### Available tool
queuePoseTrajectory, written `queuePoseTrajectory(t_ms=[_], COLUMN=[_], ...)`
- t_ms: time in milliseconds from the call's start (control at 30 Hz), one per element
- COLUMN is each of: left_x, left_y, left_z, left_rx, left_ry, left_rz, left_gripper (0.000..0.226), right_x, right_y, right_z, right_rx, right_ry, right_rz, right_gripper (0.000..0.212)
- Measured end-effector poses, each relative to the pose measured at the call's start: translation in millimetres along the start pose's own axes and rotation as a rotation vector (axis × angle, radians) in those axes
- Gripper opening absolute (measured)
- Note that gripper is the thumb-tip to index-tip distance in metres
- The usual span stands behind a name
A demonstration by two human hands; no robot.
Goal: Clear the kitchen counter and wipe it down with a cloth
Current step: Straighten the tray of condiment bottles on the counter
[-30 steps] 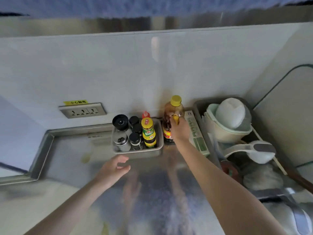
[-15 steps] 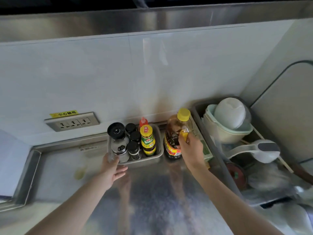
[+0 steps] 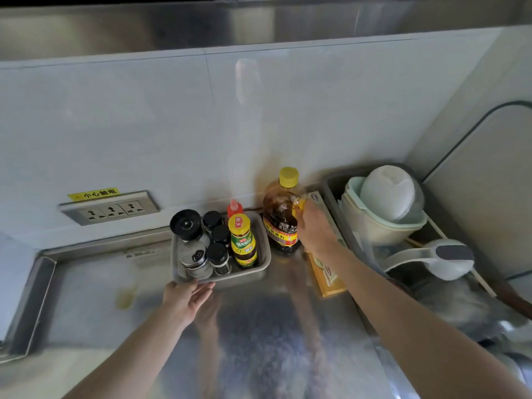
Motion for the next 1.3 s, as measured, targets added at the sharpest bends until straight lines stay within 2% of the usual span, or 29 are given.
queuePoseTrajectory(t_ms=[167, 333, 467, 567, 800, 933, 1033, 1100, 1167, 1233, 1267, 1300], left_x=[0.6, 3.6, 5.2, 6.0, 7.0, 4.6, 1.1, -1.4, -3.5, -5.5, -4.8, -1.3], left_y=[-27.1, -43.7, -44.5, -41.4, -32.4, -27.6, -18.7, -10.0, -3.5, -2.2, -5.1, -11.1], left_z=[-1.7, -8.6, -5.8, -5.5, -9.5, -6.1, -6.3, -7.9, -7.7, -7.2, -7.9, -7.9], left_rx=[0.075, 0.084, 0.063, 0.039, 0.01, 0.012, 0.007, 0.007, 0.012, 0.016, 0.03, 0.058], left_ry=[0.041, 0.087, 0.093, 0.086, 0.088, 0.071, 0.068, 0.066, 0.061, 0.036, 0.019, 0.015], left_rz=[-0.176, -0.214, -0.172, -0.159, -0.174, -0.195, -0.21, -0.208, -0.195, -0.119, -0.039, 0.064], left_gripper=[0.048, 0.047, 0.055, 0.053, 0.05, 0.055, 0.051, 0.053, 0.057, 0.054, 0.05, 0.047], right_x=[-17.3, -21.6, -25.5, -14.4, 1.8, 10.9, 18.1, 24.8, 31.3, 24.1, 17.1, 16.0], right_y=[2.7, -1.0, 1.1, 3.2, 2.6, 1.8, 5.7, 6.1, -5.8, -3.5, 13.9, 44.2], right_z=[-7.9, 8.6, 26.2, 40.6, 57.0, 50.1, 45.1, 36.4, 10.2, -30.3, -47.2, -58.0], right_rx=[-0.023, -0.035, -0.056, -0.073, -0.014, 0.046, 0.026, 0.024, 0.18, 0.332, 0.292, 0.17], right_ry=[-0.143, -0.134, -0.172, -0.133, -0.118, -0.076, -0.037, 0.01, 0.11, 0.131, 0.148, 0.22], right_rz=[-0.007, 0.045, -0.033, -0.033, -0.076, 0.008, 0.034, 0.089, 0.214, 0.244, 0.225, 0.258], right_gripper=[0.012, 0.011, 0.007, 0.006, 0.009, 0.015, 0.017, 0.028, 0.036, 0.028, 0.024, 0.021])
Point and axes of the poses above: each hand's wrist, its own z-axis towards the middle knuckle, its own y-axis out of the palm, x = y × z, the point moved 10 cm from there along z, towards the middle knuckle, and after that the axes turned 4 degrees about -z, right-handed, at the moved point
